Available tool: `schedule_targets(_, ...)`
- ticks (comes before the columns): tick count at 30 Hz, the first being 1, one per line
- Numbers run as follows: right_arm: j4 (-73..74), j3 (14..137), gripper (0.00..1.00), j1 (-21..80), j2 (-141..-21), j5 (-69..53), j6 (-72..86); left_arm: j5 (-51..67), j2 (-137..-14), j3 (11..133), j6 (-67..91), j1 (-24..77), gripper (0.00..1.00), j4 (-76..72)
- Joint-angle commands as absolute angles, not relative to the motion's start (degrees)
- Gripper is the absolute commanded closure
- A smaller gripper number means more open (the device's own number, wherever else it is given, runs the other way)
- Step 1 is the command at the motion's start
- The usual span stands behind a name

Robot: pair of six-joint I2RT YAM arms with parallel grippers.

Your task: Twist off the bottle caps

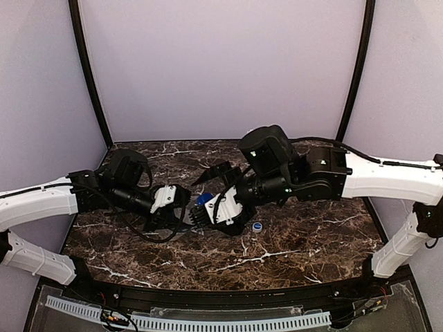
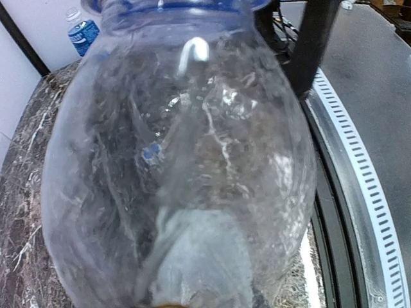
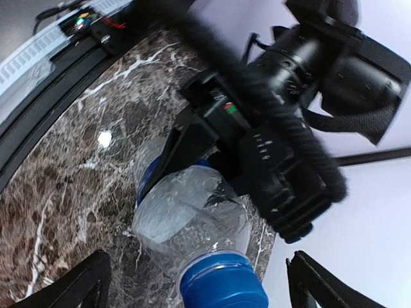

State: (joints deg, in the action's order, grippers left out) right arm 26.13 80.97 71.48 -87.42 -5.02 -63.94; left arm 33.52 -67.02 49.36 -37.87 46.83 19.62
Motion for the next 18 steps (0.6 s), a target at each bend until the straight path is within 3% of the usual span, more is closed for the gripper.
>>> schedule_targets(1, 14.2, 79.7, 0.01, 69.2, -82.0, -4.6, -46.2, 24.2, -65.1, 46.5, -32.2, 46.9, 0.76, 10.4)
schedule_targets(8, 13.5, 84.0, 0.02, 61.9, -83.3, -9.3, -12.7, 5.0, -65.4, 42.8, -28.5, 46.9, 0.75, -6.0)
schedule_targets(10, 13.9, 85.8, 0.06, 60.5, -84.8, -9.1, -4.3, -1.9, -65.7, 42.5, -28.2, 46.9, 0.75, -8.5)
schedule_targets(14, 19.0, 90.5, 0.22, 58.5, -88.7, -4.2, 11.1, -4.5, -66.2, 42.5, -28.6, 46.9, 0.75, -10.0)
schedule_targets(18, 21.7, 94.3, 0.27, 58.4, -92.2, -5.8, 17.2, -4.3, -66.2, 42.2, -28.7, 46.9, 0.75, -9.9)
